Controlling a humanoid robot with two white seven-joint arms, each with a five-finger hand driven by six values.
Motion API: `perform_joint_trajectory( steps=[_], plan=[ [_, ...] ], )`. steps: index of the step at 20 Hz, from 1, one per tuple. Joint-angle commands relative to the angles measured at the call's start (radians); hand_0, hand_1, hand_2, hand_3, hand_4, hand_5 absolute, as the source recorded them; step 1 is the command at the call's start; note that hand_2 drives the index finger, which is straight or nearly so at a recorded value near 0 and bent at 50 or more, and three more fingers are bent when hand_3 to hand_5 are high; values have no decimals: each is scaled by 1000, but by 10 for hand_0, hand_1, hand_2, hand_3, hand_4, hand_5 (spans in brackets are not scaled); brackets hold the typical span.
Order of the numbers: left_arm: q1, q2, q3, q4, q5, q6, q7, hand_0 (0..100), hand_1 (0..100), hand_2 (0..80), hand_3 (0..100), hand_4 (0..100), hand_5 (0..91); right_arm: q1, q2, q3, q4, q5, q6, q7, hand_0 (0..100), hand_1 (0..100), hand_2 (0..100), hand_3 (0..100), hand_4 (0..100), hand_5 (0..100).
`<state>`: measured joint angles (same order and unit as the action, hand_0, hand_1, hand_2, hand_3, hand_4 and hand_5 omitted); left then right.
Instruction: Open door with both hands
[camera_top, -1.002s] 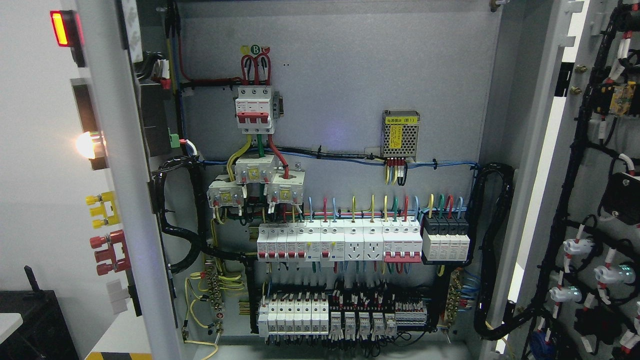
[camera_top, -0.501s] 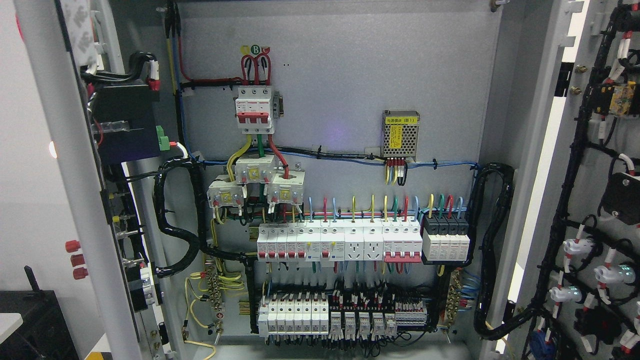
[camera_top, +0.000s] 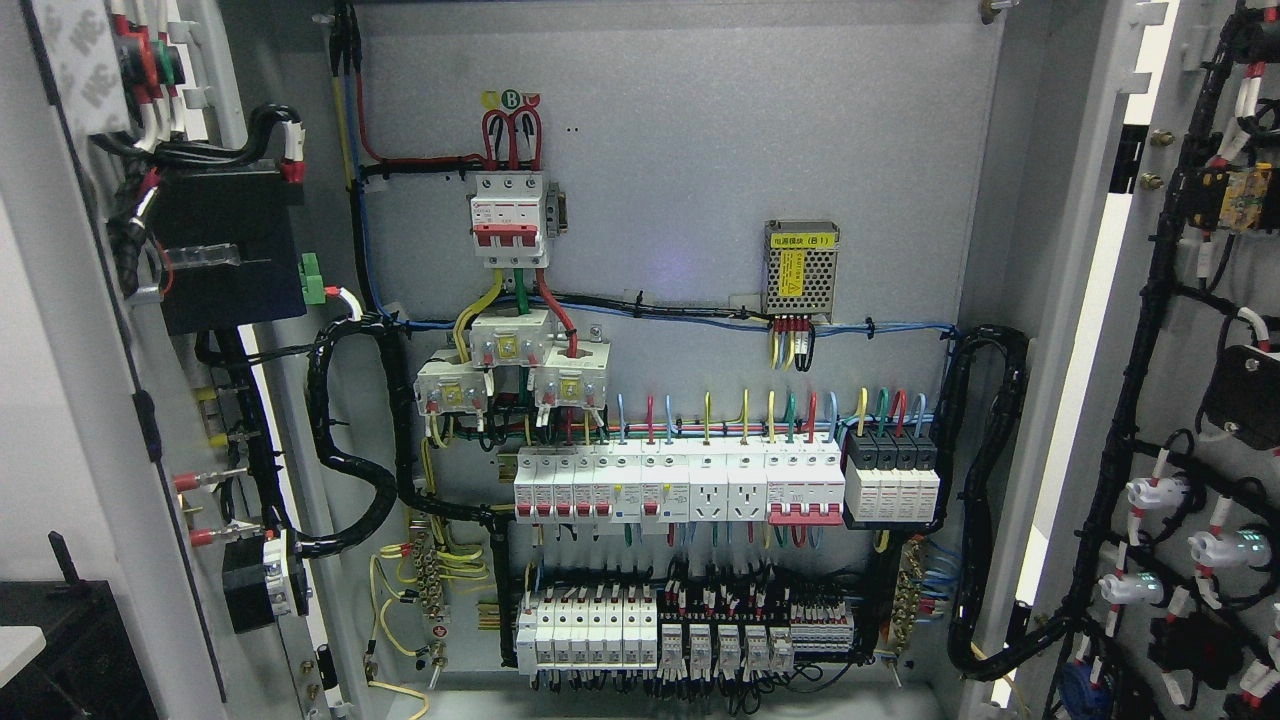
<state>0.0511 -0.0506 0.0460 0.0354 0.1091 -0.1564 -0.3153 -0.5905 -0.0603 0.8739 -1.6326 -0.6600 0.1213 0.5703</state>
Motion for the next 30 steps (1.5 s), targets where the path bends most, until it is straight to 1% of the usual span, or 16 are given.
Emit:
perform_joint_trajectory(
  steps=[1, 2, 5, 8, 13, 16, 18, 21, 23, 25, 29, 30],
  plan=[
    [0, 0, 0, 0, 0, 0, 1, 0, 0, 0, 0, 0, 0, -28, 48, 46, 36, 14, 15, -1, 379, 0, 0, 0, 0, 0],
    [0, 0, 0, 0, 0, 0, 1, 0, 0, 0, 0, 0, 0, -34, 59, 46, 40, 20, 24, -4, 379, 0, 0, 0, 0, 0],
    [0, 0, 0, 1, 0, 0, 1, 0, 0, 0, 0, 0, 0, -35, 76, 48, 45, 22, 32, -4, 379, 0, 0, 0, 0, 0],
    [1, 0, 0, 0, 0, 0, -1, 0, 0, 0, 0, 0, 0, -38, 85, 56, 53, 23, 41, -7, 379, 0, 0, 0, 0, 0],
    [0, 0, 0, 0, 0, 0, 1, 0, 0, 0, 0, 0, 0, -60, 123, 62, 79, 30, 47, -9, 379, 0, 0, 0, 0, 0],
    [0, 0, 0, 0, 0, 0, 1, 0, 0, 0, 0, 0, 0, -68, 139, 62, 82, 30, 61, -13, 379, 0, 0, 0, 0, 0],
    [0, 0, 0, 1, 0, 0, 1, 0, 0, 0, 0, 0, 0, -68, 145, 76, 94, 31, 61, -15, 379, 0, 0, 0, 0, 0],
    [0, 0, 0, 0, 0, 0, 1, 0, 0, 0, 0, 0, 0, -69, 160, 80, 108, 31, 61, -15, 379, 0, 0, 0, 0, 0],
    [0, 0, 0, 0, 0, 0, -1, 0, 0, 0, 0, 0, 0, -71, 162, 79, 109, 31, 61, -15, 379, 0, 0, 0, 0, 0],
    [0, 0, 0, 0, 0, 0, 1, 0, 0, 0, 0, 0, 0, -65, 160, 65, 115, 37, 61, -15, 379, 0, 0, 0, 0, 0],
    [0, 0, 0, 0, 0, 0, 1, 0, 0, 0, 0, 0, 0, -45, 145, 60, 143, 43, 49, -17, 379, 0, 0, 0, 0, 0],
    [0, 0, 0, 0, 0, 0, 1, 0, 0, 0, 0, 0, 0, -40, 143, 50, 166, 43, 44, -17, 379, 0, 0, 0, 0, 0]
  ],
)
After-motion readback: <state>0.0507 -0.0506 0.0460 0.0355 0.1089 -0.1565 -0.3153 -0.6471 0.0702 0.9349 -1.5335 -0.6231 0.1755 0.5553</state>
